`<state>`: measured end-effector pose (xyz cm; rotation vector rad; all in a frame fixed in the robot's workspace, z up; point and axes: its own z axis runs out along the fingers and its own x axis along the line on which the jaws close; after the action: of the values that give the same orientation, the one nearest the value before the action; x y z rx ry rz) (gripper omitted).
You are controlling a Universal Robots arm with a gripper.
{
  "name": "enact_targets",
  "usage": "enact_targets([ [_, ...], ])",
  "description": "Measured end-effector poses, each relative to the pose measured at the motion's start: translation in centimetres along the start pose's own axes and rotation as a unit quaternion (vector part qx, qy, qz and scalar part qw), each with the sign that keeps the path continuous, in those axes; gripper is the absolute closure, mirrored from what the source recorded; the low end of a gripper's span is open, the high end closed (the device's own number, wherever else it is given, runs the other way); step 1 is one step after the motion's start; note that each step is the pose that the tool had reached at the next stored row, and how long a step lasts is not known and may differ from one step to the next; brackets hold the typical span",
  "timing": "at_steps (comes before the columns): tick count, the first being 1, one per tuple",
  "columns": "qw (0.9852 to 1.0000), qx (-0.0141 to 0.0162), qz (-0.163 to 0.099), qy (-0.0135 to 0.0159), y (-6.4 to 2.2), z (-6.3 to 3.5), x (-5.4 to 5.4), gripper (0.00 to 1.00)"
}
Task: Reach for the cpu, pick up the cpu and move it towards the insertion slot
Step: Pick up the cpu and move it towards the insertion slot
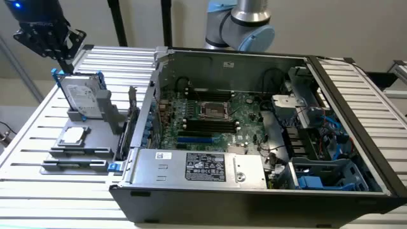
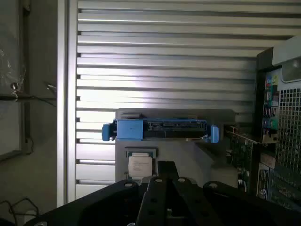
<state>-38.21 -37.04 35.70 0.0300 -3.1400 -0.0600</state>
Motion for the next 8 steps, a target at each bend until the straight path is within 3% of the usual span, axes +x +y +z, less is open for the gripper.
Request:
enact_targets([
  [8,1.0,0.0,0.0,0.0,0.0,0.0,-0.01,0.89],
])
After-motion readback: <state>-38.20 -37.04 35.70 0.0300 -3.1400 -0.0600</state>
